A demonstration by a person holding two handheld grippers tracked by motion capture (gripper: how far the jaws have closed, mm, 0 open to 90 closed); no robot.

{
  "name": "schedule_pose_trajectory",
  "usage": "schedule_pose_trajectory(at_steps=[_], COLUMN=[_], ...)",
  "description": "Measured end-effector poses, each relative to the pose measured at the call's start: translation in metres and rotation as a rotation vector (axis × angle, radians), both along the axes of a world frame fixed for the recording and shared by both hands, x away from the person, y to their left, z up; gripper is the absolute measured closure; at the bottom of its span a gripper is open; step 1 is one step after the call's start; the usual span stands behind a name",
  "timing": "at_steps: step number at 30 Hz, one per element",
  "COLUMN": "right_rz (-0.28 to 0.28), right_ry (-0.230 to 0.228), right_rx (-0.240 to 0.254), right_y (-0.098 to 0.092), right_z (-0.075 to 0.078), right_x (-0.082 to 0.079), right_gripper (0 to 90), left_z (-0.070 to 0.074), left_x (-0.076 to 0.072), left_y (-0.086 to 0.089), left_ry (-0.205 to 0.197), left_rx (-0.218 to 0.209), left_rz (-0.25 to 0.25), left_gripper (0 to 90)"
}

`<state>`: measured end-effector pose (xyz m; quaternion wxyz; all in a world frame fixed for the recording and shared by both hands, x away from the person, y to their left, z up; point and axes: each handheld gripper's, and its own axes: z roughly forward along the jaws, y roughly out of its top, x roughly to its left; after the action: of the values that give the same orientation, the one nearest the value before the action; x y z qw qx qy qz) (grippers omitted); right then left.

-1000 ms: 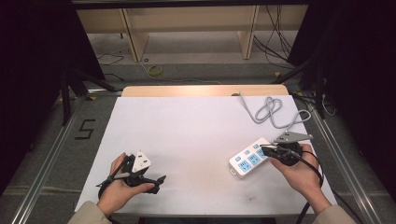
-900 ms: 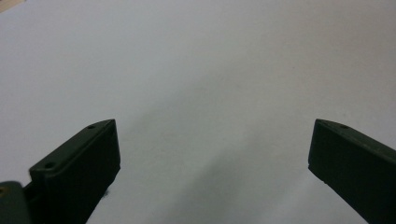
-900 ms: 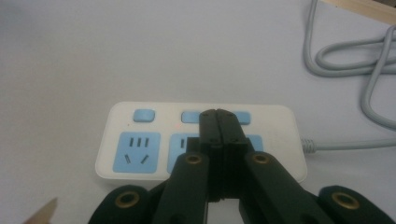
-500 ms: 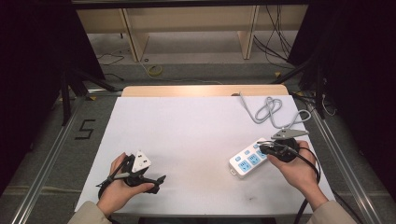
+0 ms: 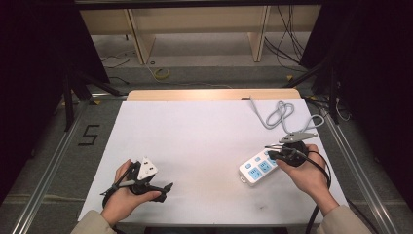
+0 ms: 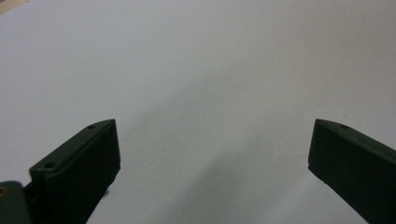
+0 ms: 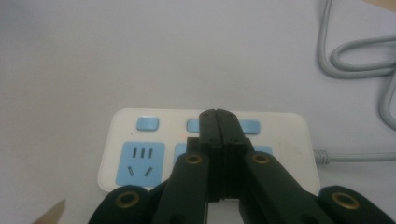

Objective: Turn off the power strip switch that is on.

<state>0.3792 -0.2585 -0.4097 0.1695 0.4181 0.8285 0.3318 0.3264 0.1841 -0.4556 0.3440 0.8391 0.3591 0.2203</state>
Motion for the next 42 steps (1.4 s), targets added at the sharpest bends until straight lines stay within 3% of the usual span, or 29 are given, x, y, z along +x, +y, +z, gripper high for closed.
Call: schedule_pose_trajectory(at_steps=[42], right_rz=[0.016], right_ry=[0.061], right_rx=[-0.029], right_y=[0.010], right_z=[-0.001], right_x=[0.017], right_gripper=[90.0], left_z=[0.000], left_x=[0.000], left_y=[0.000], left_ry=[-0.002], left_rx=[0.001], left_rz=[0.000], left_gripper=[2.2])
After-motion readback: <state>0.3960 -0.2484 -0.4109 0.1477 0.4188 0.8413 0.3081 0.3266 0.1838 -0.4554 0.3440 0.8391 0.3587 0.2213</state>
